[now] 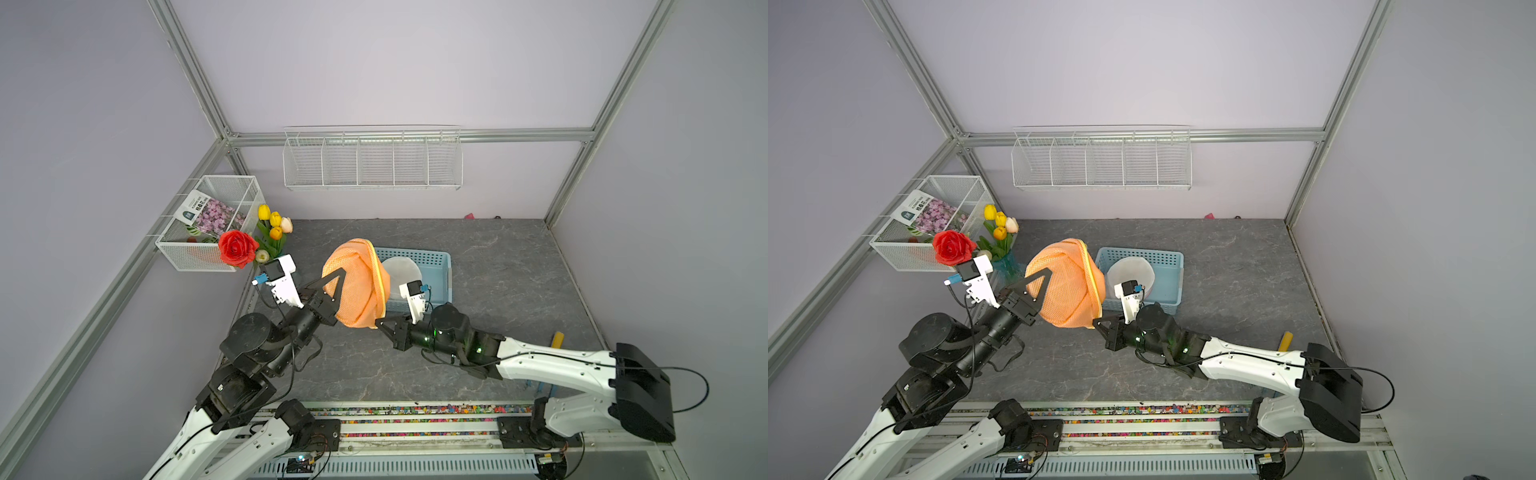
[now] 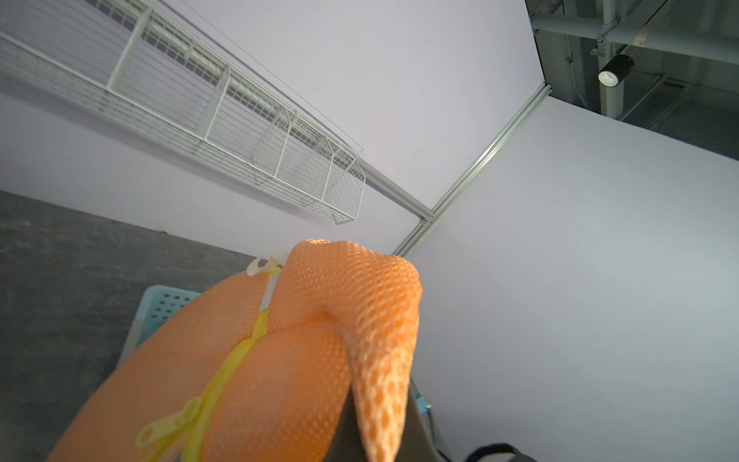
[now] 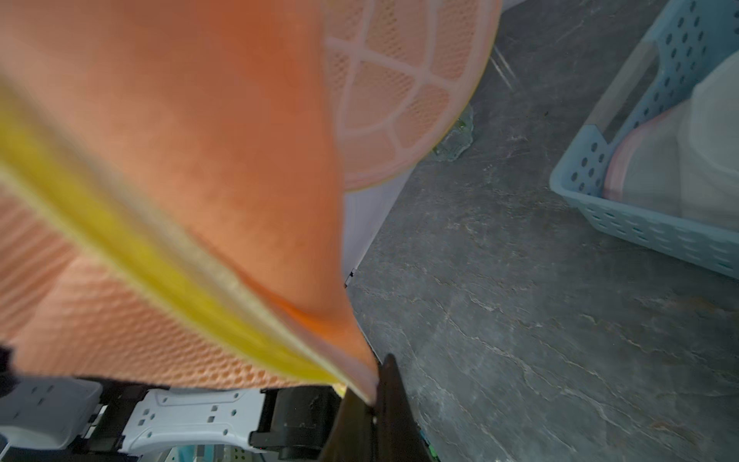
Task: Turn the laundry bag inside out
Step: Turn over the laundry bag.
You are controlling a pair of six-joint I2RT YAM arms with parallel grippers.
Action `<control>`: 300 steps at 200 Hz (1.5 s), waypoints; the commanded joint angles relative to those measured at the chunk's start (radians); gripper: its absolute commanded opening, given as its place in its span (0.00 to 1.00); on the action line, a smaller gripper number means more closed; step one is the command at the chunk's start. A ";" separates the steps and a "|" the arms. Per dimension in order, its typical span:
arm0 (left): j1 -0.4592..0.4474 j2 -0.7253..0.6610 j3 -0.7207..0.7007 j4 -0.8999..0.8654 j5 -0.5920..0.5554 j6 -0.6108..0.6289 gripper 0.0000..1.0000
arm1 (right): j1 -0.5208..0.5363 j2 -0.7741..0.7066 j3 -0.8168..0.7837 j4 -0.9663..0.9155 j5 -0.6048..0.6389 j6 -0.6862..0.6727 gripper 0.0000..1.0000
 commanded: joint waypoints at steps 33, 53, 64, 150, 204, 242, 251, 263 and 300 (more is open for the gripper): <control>0.006 -0.006 0.106 -0.089 0.242 -0.211 0.00 | -0.198 0.055 -0.079 0.012 -0.016 0.025 0.00; 0.006 0.012 0.185 -0.249 0.306 -0.187 0.00 | -0.272 -0.003 -0.062 -0.055 -0.058 -0.008 0.00; 0.005 0.014 0.230 -0.347 0.318 -0.151 0.00 | -0.306 -0.045 -0.035 -0.146 -0.066 -0.044 0.00; 0.006 -0.036 -0.030 0.038 0.833 -0.254 0.00 | -0.433 0.122 0.257 -0.413 -0.322 -0.137 0.00; 0.007 0.034 0.132 -0.409 0.564 -0.056 0.00 | -0.413 0.069 0.158 -0.385 -0.166 -0.171 0.24; 0.007 0.035 0.183 -0.492 0.458 0.021 0.00 | -0.421 -0.262 0.024 -0.433 -0.077 -0.219 0.53; 0.007 0.045 0.186 -0.495 0.474 0.037 0.00 | -0.420 -0.339 0.011 -0.450 -0.079 -0.220 0.56; 0.008 0.057 0.189 -0.496 0.500 0.062 0.00 | -0.420 -0.418 -0.012 -0.418 -0.141 -0.228 0.57; 0.007 0.070 0.197 -0.468 0.563 0.100 0.00 | -0.410 -0.464 -0.006 -0.297 -0.460 -0.130 0.56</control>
